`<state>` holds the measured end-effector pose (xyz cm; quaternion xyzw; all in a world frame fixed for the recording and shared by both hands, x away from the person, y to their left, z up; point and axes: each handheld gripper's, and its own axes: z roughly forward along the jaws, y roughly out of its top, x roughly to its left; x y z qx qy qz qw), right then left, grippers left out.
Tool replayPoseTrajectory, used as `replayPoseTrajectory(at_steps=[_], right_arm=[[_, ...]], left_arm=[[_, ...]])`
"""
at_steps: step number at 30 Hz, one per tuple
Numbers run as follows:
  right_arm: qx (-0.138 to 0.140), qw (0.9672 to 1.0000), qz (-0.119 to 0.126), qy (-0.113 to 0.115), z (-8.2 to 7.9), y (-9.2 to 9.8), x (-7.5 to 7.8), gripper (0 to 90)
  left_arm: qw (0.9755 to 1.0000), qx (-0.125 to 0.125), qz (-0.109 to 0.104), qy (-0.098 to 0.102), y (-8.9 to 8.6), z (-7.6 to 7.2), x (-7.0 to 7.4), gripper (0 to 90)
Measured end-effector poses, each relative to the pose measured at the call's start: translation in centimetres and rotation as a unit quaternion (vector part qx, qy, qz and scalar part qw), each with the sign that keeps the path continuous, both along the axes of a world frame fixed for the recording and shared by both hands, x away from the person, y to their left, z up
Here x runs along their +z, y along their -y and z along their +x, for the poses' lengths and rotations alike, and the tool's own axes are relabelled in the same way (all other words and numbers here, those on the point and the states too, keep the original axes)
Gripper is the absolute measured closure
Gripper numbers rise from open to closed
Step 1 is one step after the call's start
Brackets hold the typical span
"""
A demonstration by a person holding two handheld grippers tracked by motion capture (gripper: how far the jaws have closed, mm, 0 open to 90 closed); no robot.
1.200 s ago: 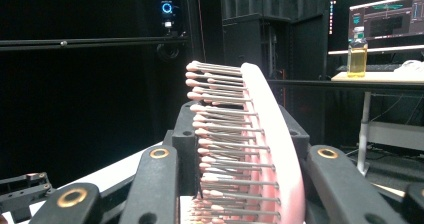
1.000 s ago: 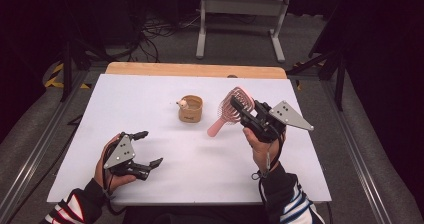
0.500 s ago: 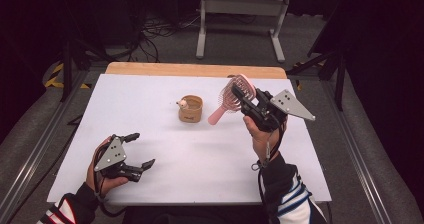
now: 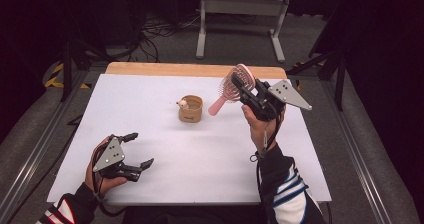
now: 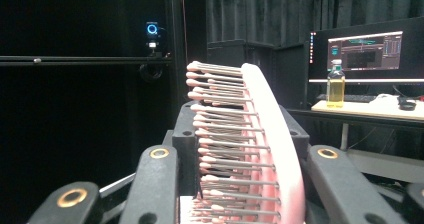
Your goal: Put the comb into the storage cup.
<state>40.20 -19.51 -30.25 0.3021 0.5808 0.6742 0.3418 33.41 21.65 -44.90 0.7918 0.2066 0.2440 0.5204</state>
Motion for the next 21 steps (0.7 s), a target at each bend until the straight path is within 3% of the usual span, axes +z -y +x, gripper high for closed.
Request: replayPoseTrajectory(at_steps=[21], right_arm=[[-0.012,0.9999,0.003,0.002,2.4,-0.9,1.0,64.4]], left_arm=[[1.0000,-0.004,0.005,-0.002,0.3,0.3,-0.2,6.8]])
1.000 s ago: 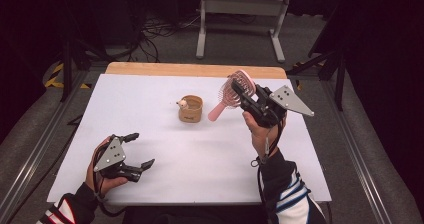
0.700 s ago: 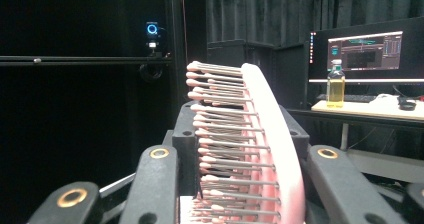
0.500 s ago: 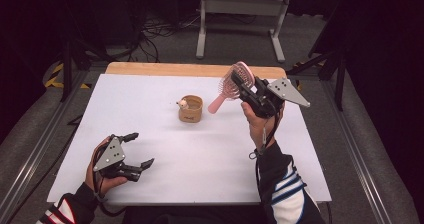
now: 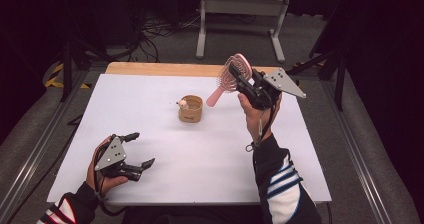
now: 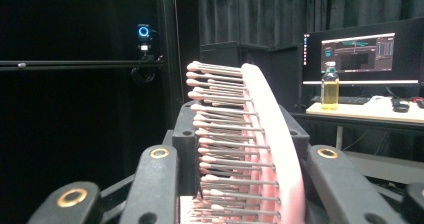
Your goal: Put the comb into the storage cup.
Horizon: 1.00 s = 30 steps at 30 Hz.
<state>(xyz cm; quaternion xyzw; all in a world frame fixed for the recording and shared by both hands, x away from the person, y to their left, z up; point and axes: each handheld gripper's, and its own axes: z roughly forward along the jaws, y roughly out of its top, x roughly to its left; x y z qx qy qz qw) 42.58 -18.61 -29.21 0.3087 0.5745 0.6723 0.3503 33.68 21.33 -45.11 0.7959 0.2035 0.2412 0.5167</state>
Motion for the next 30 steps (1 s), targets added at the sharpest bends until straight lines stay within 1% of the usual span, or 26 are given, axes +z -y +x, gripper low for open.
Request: replayPoseTrajectory(at_steps=[2,5,10,14,21,22,25,30], right_arm=[[0.000,1.0000,0.003,0.002,0.2,-0.2,0.1,64.3],[0.001,1.0000,-0.003,-0.001,0.6,-0.7,0.1,64.4],[0.004,1.0000,-0.007,0.000,0.9,-1.3,0.1,64.4],[0.005,0.9999,-0.008,-0.006,1.4,-1.9,-0.2,64.4],[0.005,0.9999,-0.014,-0.008,1.9,-2.8,-0.5,64.3],[0.007,0.9999,-0.010,-0.010,2.1,-3.0,-0.7,64.3],[0.005,0.9999,-0.012,-0.011,2.3,-3.2,-0.8,64.3],[0.009,0.9997,-0.015,-0.018,2.9,-4.1,-1.4,64.4]], left_arm=[[1.0000,-0.002,0.001,0.000,0.0,0.0,0.0,6.8],[1.0000,-0.001,-0.003,0.000,0.1,0.1,0.0,7.0],[1.0000,-0.002,0.000,-0.001,0.0,0.0,0.0,7.0],[1.0000,-0.002,-0.002,0.000,0.0,0.1,0.0,6.9],[1.0000,-0.004,-0.002,-0.001,0.1,0.1,-0.1,6.9],[1.0000,-0.004,-0.001,-0.002,0.0,0.1,0.0,6.9],[1.0000,-0.004,-0.001,-0.002,0.0,0.1,0.0,7.0],[1.0000,-0.007,-0.003,-0.003,0.0,0.1,0.0,7.0]])
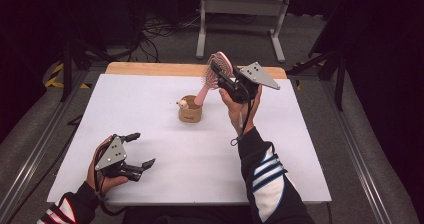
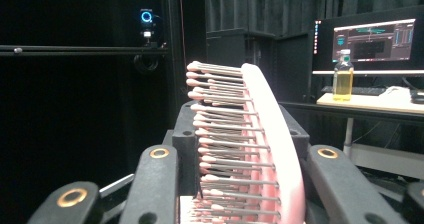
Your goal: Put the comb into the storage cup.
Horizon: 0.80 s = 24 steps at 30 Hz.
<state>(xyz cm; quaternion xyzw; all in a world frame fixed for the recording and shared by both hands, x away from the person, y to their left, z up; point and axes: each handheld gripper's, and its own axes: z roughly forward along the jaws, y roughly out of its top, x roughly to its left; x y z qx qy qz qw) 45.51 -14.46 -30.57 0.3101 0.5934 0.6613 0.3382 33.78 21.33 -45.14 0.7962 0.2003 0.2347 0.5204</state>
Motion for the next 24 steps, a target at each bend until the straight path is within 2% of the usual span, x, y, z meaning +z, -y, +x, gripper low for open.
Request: replayPoseTrajectory(at_steps=[11,24], right_arm=[[0.000,0.9999,-0.009,-0.014,0.8,-0.9,-1.1,64.3],[0.004,0.9994,-0.013,-0.031,0.9,-1.5,-2.5,64.3]], left_arm=[[1.0000,-0.003,0.000,0.000,0.0,0.0,0.0,6.9],[1.0000,-0.004,0.002,-0.002,0.1,0.1,-0.1,6.9]])
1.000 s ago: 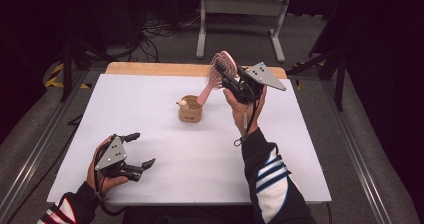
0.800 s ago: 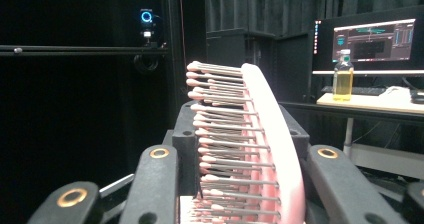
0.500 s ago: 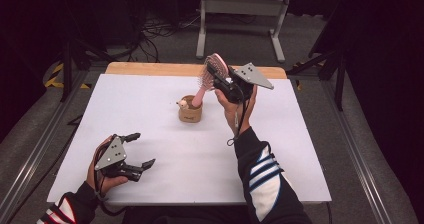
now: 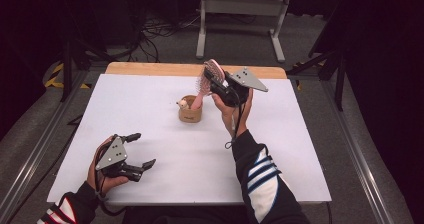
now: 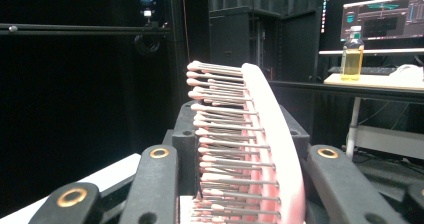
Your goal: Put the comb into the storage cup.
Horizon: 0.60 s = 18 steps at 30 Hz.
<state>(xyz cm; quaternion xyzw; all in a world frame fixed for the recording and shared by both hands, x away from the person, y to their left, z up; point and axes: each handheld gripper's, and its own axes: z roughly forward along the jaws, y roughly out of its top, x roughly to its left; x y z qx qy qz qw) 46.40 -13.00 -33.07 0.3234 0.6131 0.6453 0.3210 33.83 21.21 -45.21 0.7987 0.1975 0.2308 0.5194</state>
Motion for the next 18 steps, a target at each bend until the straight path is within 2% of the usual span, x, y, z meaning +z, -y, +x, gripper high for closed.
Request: replayPoseTrajectory(at_steps=[18], right_arm=[[0.013,0.9997,-0.007,-0.020,0.1,-0.5,-1.6,64.1]], left_arm=[[1.0000,-0.002,0.004,-0.004,0.1,0.1,-0.1,7.0]])
